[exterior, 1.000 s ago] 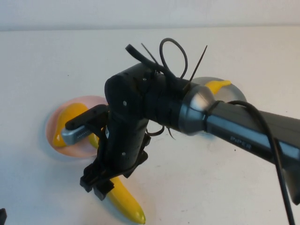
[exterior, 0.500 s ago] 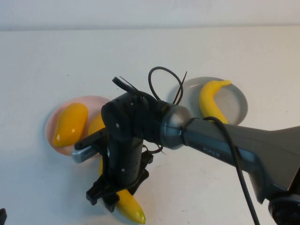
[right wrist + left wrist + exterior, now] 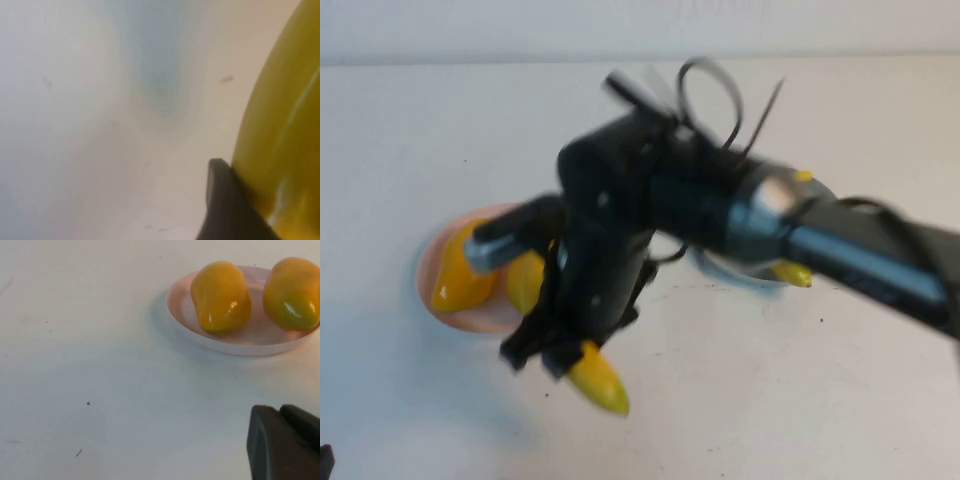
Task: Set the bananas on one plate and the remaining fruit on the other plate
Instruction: Put another type of fruit in the right plate
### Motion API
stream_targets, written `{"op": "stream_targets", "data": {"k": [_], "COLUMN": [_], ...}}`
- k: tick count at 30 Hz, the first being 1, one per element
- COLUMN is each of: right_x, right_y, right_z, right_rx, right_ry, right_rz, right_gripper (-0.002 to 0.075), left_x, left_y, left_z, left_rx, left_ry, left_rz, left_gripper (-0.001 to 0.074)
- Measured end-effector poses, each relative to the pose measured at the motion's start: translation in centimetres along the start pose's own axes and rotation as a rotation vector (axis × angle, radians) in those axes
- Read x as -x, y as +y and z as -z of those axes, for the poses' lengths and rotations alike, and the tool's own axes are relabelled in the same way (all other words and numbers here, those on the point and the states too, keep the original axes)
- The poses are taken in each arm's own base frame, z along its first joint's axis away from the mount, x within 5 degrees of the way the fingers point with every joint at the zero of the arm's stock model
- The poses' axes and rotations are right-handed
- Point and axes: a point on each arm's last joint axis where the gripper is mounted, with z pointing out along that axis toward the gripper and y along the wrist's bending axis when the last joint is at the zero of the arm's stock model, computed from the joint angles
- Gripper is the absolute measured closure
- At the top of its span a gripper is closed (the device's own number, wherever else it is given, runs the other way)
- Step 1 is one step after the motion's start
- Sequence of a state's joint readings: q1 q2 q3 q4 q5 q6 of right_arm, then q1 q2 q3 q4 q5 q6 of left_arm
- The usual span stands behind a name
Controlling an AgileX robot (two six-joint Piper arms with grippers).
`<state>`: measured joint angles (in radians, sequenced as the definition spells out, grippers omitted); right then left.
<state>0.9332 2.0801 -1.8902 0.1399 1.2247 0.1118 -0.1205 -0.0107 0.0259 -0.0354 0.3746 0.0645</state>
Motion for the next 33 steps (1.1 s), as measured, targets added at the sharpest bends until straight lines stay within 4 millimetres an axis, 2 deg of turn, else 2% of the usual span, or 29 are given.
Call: {"op": "stream_targets", "data": {"k": [2, 4, 7, 13, 18, 21, 27, 33], "right_x": [0.0, 0.0, 0.0, 0.0, -0.1, 0.0, 0.9, 1.5], "right_y": [-1.4, -3.8, -8.1, -15.6, -19.5, -20.6, -20.9, -21.0], "right_z": [3.1, 5.3, 6.4, 4.2, 2.1, 1.2, 0.7, 1.1], "right_rx": [-0.044, -0.118, -0.189, -0.195, -0.175, -0.176, -0.171, -0.171], "right_ry": [-0.072, -0.125, -0.154, -0.108, -0.098, -0.104, -0.134, -0.158], "right_rz": [-0.031, -0.101, -0.249, -0.47, -0.566, -0.576, -0.55, -0.542], "right_gripper": [0.0424, 0.0424, 0.0424, 0.0424, 0.0424, 0.0424, 0.0416, 0.0321], "left_x": [0.0, 0.0, 0.0, 0.0, 0.0, 0.0, 0.0, 0.0], "left_y": [0.0, 0.0, 0.0, 0.0, 0.0, 0.0, 0.0, 0.0], "left_z": [0.0, 0.0, 0.0, 0.0, 0.0, 0.0, 0.0, 0.0], "left_rx": [0.0, 0.0, 0.0, 0.0, 0.0, 0.0, 0.0, 0.0], "left_ry": [0.0, 0.0, 0.0, 0.0, 0.0, 0.0, 0.0, 0.0], "left_rz": [0.0, 0.0, 0.0, 0.0, 0.0, 0.0, 0.0, 0.0], "left_gripper": [0.0734, 0.0734, 0.0734, 0.0734, 0.0734, 0.0734, 0.0734, 0.0734]}}
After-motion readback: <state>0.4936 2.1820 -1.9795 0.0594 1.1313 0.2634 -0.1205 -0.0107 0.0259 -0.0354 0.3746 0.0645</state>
